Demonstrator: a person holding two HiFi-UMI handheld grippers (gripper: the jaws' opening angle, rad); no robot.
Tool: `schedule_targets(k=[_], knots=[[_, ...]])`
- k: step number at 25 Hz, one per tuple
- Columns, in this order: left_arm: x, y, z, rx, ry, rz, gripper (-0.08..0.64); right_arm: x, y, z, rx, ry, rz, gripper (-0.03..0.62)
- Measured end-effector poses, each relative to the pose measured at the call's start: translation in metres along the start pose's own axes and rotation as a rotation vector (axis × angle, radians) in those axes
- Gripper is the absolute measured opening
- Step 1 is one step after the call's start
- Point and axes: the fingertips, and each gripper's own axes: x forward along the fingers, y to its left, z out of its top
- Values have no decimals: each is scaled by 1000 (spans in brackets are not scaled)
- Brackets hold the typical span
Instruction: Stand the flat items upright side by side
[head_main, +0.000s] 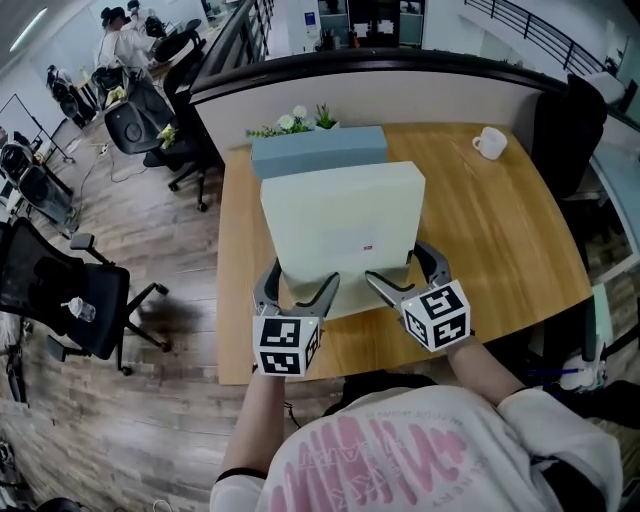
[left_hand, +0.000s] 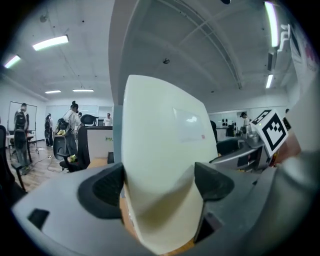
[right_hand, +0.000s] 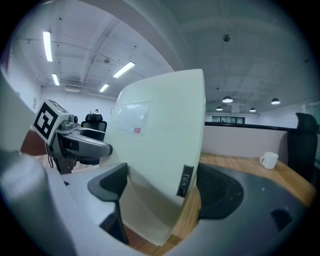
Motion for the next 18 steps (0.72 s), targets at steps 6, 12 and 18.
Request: schedule_targets(k=[6,12,18], knots=[[16,19,14,48,-60,-11,422,22,-10,14,-32,-59,-1,428],[34,35,9,33,-91,-4,416,45,-16,12,-77,-64,-9,428],[46,45,0,54,-118,-14,414,59,-20,6,-126,-61,-36,428]])
